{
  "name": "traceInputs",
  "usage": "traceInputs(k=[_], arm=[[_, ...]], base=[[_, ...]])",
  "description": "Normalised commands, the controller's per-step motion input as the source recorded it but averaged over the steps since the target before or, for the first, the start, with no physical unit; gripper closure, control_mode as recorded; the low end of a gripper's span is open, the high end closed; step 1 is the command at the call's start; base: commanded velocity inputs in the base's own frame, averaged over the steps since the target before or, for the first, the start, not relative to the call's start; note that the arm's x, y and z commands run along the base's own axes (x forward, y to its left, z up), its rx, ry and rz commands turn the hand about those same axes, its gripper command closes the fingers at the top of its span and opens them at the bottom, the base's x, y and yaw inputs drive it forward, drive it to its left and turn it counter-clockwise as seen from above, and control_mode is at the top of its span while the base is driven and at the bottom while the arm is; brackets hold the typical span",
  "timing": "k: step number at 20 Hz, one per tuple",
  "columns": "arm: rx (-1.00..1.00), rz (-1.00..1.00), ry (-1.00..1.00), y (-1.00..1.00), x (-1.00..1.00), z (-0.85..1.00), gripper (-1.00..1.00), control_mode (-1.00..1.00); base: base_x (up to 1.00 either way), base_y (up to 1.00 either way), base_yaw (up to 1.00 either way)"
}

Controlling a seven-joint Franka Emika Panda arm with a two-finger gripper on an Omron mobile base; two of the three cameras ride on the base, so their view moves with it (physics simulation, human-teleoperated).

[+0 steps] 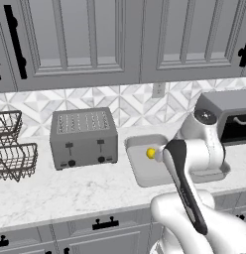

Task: Place one lemon and one chicken drumstick in each tupperware on the nearby counter, to pack two identical lunches.

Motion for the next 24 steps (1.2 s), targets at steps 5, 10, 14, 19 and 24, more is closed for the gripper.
traceInputs(k=[5,10,14,19,24], arm=[[0.01,-0.01,-0.15,-0.03,-0.66,0.14,-1.00,-1.00],[0.00,0.00,-0.08,0.00,-0.48,-0.02,-1.00,-1.00],[0.00,0.00,0.00,0.00,-0.01,-0.01,-1.00,-1.00],[0.00,0.00,0.00,0.00,0.00,0.00,-1.00,-1.00],[0.00,0.00,0.00,0.00,0.00,0.00,-1.00,1.00]], base=[[0.00,0.00,0.00],[0.00,0.00,0.00],[0.00,0.00,0.00],[0.00,0.00,0.00],[-0.14,0.00,0.04]])
